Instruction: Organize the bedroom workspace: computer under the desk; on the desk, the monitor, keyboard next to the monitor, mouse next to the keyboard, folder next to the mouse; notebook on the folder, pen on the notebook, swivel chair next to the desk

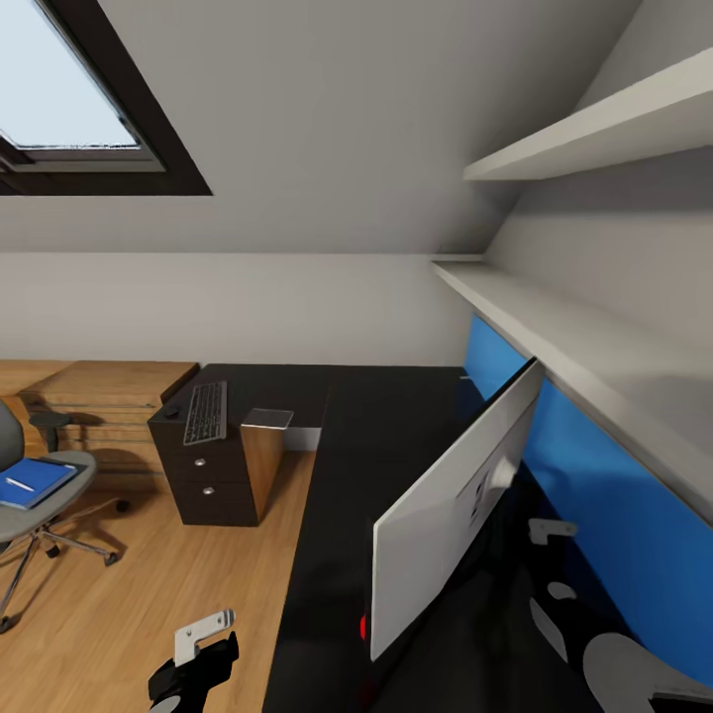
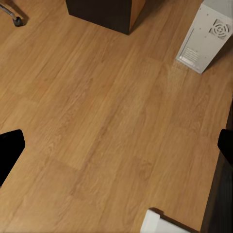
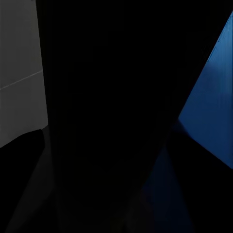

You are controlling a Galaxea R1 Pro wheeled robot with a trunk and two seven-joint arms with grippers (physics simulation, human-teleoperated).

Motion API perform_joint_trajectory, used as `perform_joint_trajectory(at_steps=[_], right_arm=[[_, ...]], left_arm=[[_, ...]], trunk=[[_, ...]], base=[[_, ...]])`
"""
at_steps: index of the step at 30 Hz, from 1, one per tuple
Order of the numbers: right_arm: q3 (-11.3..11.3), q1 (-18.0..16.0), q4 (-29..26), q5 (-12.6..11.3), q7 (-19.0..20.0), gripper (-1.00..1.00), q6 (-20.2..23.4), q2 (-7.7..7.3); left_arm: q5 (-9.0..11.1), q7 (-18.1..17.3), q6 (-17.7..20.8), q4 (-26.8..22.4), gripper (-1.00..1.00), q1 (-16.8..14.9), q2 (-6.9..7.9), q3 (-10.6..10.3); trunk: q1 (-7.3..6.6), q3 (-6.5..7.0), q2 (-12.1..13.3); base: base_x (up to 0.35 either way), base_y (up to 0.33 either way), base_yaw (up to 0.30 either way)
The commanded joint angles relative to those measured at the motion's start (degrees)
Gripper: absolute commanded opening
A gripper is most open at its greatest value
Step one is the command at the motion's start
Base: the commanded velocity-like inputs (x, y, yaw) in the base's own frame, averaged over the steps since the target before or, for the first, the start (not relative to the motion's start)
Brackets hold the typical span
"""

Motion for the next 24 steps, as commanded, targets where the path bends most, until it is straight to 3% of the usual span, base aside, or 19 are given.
perform_joint_trajectory(at_steps=[1, 24], right_arm=[[0.31, -0.01, 0.27, -1.08, -0.92, -1.00, -0.45, -0.06], [0.31, -0.02, 0.27, -1.08, -0.92, -1.00, -0.45, -0.11]], left_arm=[[0.11, 0.41, 0.25, -0.10, 1.00, -0.07, 0.06, -0.13], [0.06, 0.50, 0.04, -0.08, 1.00, -0.07, 0.03, -0.30]], trunk=[[0.07, -0.15, -0.09], [0.07, -0.15, -0.09]], base=[[0.163, -0.147, 0.000], [0.055, -0.013, 0.000]])
